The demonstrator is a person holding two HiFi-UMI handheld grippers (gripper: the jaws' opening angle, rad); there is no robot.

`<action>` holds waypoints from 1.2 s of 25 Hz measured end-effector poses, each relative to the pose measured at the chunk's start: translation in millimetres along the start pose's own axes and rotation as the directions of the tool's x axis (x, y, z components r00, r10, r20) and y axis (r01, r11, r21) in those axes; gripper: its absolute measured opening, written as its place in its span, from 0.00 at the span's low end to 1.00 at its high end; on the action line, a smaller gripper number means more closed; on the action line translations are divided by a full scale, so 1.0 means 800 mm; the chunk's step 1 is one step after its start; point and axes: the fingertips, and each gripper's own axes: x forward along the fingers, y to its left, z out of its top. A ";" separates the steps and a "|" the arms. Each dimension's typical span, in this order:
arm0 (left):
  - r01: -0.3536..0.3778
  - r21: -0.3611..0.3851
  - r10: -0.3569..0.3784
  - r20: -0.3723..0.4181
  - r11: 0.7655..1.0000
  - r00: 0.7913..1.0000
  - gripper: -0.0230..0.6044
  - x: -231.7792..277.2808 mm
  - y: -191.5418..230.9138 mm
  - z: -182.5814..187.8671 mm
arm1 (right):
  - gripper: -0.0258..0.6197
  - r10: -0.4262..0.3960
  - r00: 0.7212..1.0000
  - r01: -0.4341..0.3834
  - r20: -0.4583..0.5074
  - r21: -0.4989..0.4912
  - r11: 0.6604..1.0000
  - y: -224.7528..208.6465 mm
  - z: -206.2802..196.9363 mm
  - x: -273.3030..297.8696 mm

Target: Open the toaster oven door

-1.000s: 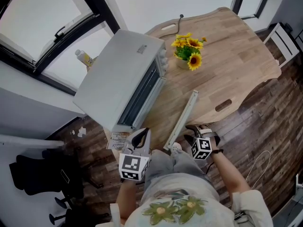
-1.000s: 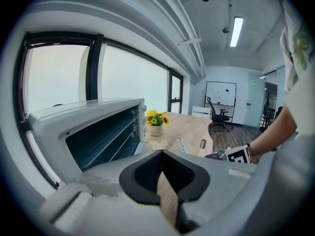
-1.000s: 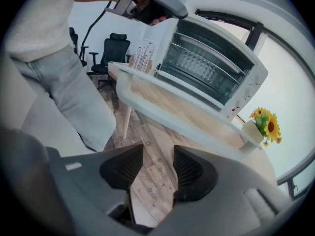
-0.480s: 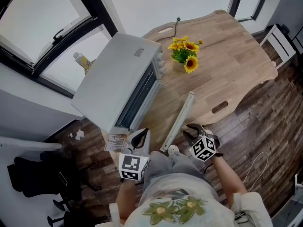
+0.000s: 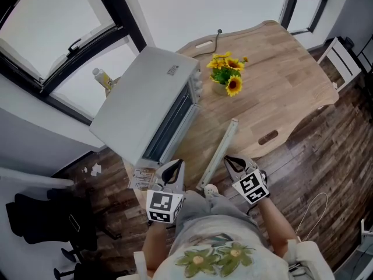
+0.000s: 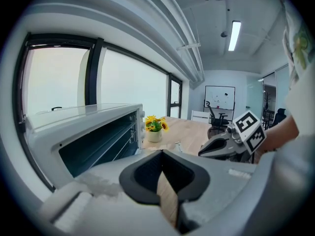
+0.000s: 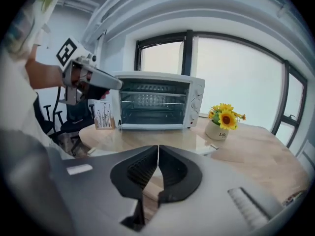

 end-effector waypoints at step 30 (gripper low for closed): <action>0.003 -0.012 -0.001 0.137 1.000 0.991 0.04 -0.024 -0.018 0.056 | 0.04 0.024 0.956 -0.045 0.294 0.065 0.997 0.038 0.168 -0.037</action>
